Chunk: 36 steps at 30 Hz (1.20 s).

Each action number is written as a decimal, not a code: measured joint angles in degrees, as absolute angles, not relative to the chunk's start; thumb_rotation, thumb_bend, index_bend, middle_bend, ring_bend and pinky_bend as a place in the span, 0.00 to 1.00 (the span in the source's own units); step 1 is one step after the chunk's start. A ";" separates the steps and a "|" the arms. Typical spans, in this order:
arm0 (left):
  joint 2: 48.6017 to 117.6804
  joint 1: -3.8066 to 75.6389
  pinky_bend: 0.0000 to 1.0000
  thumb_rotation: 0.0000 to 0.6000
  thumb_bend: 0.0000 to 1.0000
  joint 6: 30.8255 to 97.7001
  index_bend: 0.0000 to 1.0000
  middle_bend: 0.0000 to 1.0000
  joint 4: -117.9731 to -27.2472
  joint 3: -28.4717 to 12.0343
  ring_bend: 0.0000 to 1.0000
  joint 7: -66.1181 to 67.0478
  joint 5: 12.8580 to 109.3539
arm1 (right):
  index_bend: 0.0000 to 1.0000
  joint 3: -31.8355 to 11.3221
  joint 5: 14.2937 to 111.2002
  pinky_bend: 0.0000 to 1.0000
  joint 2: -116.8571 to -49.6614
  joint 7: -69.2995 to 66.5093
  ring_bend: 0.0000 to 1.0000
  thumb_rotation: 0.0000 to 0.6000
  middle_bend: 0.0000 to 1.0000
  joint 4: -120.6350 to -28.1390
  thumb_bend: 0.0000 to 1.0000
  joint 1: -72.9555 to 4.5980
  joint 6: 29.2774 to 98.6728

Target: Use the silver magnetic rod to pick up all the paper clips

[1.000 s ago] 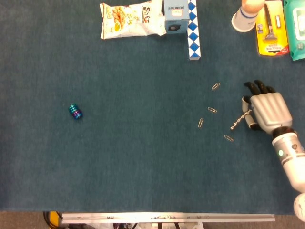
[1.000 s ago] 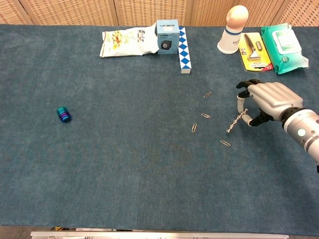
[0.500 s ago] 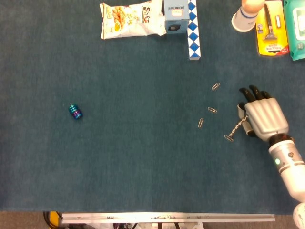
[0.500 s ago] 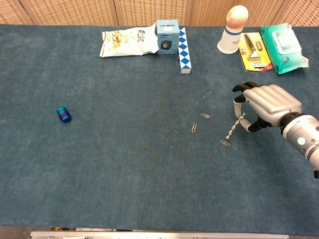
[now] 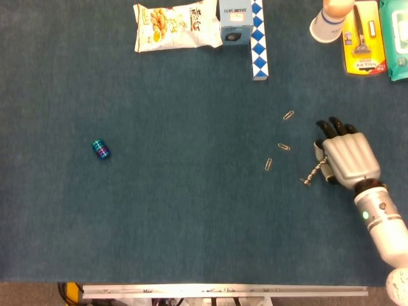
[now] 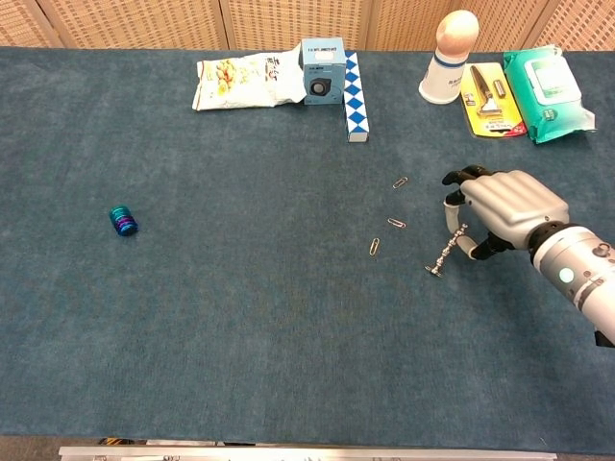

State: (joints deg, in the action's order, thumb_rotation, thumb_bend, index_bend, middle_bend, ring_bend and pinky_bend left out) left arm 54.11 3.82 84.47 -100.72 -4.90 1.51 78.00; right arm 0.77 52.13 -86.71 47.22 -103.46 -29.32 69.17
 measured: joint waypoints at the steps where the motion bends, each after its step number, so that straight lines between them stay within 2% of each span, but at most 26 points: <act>1: 54.06 3.79 0.41 1.00 0.09 84.52 0.44 0.43 -100.71 -4.91 0.34 1.46 78.04 | 0.61 0.59 52.16 0.20 -86.78 47.19 0.07 1.00 0.15 -103.45 0.38 -29.42 69.19; 13: 53.56 3.54 0.41 1.00 0.09 84.75 0.44 0.43 -100.88 -4.98 0.34 0.49 78.20 | 0.61 -3.47 51.39 0.20 -87.96 47.79 0.07 1.00 0.15 -101.21 0.38 -31.81 69.52; 22: 52.84 3.26 0.41 1.00 0.09 85.01 0.44 0.43 -100.81 -5.50 0.34 -0.79 77.41 | 0.61 -6.39 47.08 0.20 -89.03 46.92 0.07 1.00 0.15 -97.61 0.38 -34.53 66.14; 36: 52.44 3.14 0.41 1.00 0.09 84.75 0.44 0.43 -99.96 -5.93 0.34 -2.68 76.82 | 0.61 -7.92 44.38 0.20 -91.77 45.84 0.07 1.00 0.15 -91.88 0.38 -38.27 62.58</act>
